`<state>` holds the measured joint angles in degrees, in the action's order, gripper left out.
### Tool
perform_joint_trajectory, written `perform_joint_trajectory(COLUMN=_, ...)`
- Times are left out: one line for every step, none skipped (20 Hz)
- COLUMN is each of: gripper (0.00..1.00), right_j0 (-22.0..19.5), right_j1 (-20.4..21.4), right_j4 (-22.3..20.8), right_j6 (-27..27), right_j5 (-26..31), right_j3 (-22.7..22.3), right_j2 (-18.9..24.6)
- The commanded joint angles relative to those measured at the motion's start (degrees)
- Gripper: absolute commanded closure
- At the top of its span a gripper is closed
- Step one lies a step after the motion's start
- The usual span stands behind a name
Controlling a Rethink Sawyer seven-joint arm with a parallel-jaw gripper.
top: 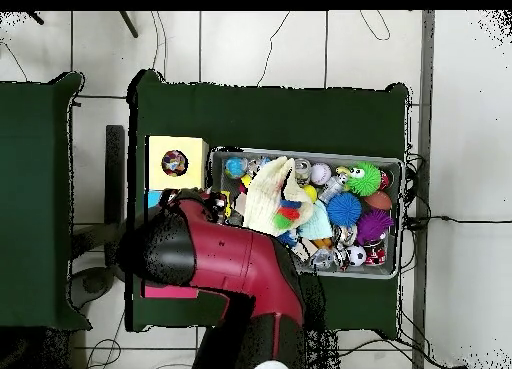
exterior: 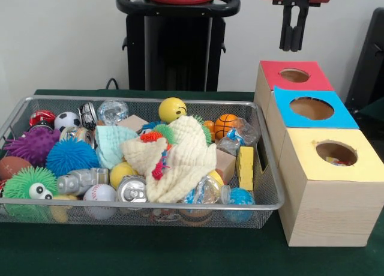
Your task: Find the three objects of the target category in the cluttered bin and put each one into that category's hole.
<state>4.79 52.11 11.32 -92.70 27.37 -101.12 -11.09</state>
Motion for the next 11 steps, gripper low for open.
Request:
perform_joint_trajectory(gripper=1.0, right_j0=-1.38, right_j1=-0.35, right_j4=-3.36, right_j6=-5.55, right_j5=4.39, right_j3=-3.99, right_j2=1.49)
perform_joint_trajectory(gripper=1.0, right_j0=-1.4, right_j1=-0.33, right_j4=-3.38, right_j6=-5.51, right_j5=4.42, right_j3=-3.98, right_j2=1.48)
perform_joint_trajectory(gripper=1.0, right_j0=-1.42, right_j1=-0.3, right_j4=-3.42, right_j6=-5.48, right_j5=4.47, right_j3=-3.92, right_j2=1.43)
perform_joint_trajectory(gripper=1.0, right_j0=-1.51, right_j1=-0.29, right_j4=-3.39, right_j6=-5.47, right_j5=4.3, right_j3=-4.04, right_j2=1.49)
perform_joint_trajectory(gripper=1.0, right_j0=-1.53, right_j1=-0.23, right_j4=-3.39, right_j6=-5.45, right_j5=4.2, right_j3=-4.18, right_j2=1.49)
perform_joint_trajectory(gripper=1.0, right_j0=-1.64, right_j1=-0.23, right_j4=-3.33, right_j6=-5.41, right_j5=4.03, right_j3=-4.29, right_j2=1.6)
perform_joint_trajectory(gripper=1.0, right_j0=-1.72, right_j1=-0.15, right_j4=-3.32, right_j6=-5.34, right_j5=3.9, right_j3=-4.49, right_j2=1.64)
perform_joint_trajectory(gripper=1.0, right_j0=-1.67, right_j1=-0.09, right_j4=-3.35, right_j6=-5.36, right_j5=3.97, right_j3=-4.48, right_j2=1.58)
perform_joint_trajectory(gripper=1.0, right_j0=-1.62, right_j1=-0.03, right_j4=-3.39, right_j6=-5.37, right_j5=4.03, right_j3=-4.47, right_j2=1.52)
perform_joint_trajectory(gripper=1.0, right_j0=-1.61, right_j1=0.05, right_j4=-3.44, right_j6=-5.31, right_j5=4.14, right_j3=-4.4, right_j2=1.47)
perform_joint_trajectory(gripper=1.0, right_j0=-1.67, right_j1=0.09, right_j4=-3.49, right_j6=-5.21, right_j5=4.12, right_j3=-4.46, right_j2=1.47)
